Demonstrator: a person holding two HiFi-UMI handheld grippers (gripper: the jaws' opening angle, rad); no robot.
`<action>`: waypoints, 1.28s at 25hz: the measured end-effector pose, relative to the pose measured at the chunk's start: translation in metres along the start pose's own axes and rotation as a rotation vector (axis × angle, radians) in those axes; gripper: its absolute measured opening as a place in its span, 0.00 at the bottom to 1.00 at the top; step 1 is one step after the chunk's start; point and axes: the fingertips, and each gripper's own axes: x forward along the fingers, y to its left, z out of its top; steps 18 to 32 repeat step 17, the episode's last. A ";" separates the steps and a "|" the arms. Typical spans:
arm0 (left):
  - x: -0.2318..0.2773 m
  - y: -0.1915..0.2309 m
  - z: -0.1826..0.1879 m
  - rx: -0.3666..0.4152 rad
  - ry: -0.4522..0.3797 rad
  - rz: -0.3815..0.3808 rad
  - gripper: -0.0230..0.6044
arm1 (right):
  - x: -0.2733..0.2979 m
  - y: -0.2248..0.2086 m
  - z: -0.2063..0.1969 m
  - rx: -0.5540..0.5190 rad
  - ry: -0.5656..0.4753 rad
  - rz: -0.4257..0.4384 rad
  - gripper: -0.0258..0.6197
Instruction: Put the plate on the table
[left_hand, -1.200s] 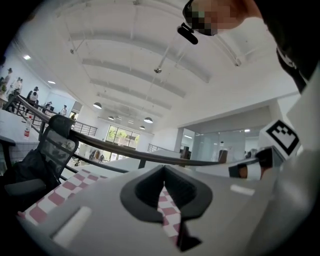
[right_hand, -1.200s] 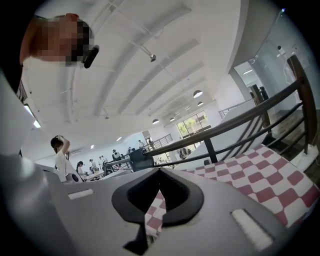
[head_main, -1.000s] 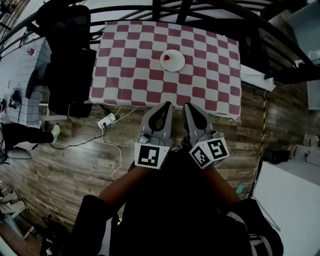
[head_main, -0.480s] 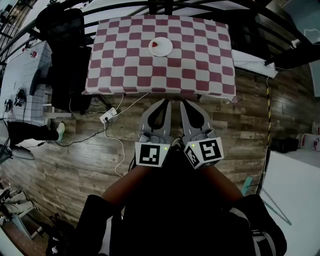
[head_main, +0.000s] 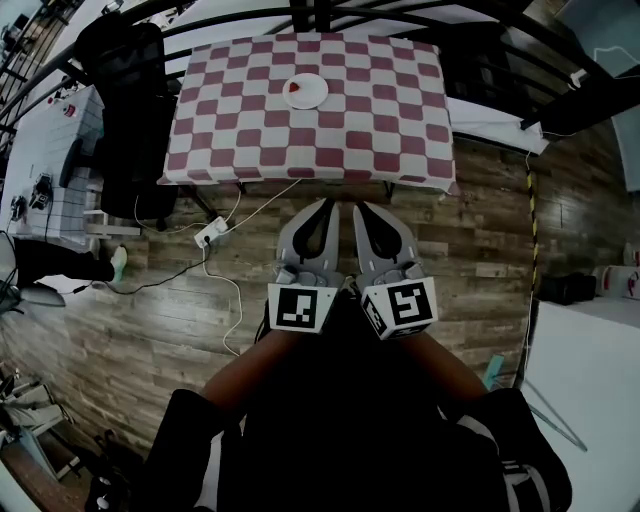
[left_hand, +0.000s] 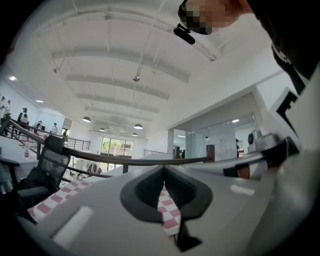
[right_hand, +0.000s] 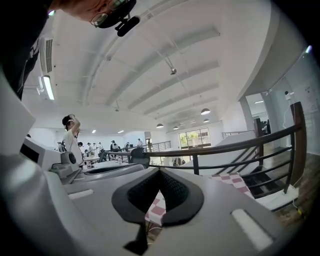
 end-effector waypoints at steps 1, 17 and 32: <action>-0.001 -0.005 -0.001 0.000 0.000 -0.004 0.05 | -0.005 -0.003 -0.002 0.000 0.006 -0.007 0.04; -0.011 -0.053 -0.003 -0.010 -0.017 -0.060 0.05 | -0.043 -0.013 -0.005 -0.082 -0.004 -0.063 0.04; -0.011 -0.053 -0.003 -0.010 -0.017 -0.060 0.05 | -0.043 -0.013 -0.005 -0.082 -0.004 -0.063 0.04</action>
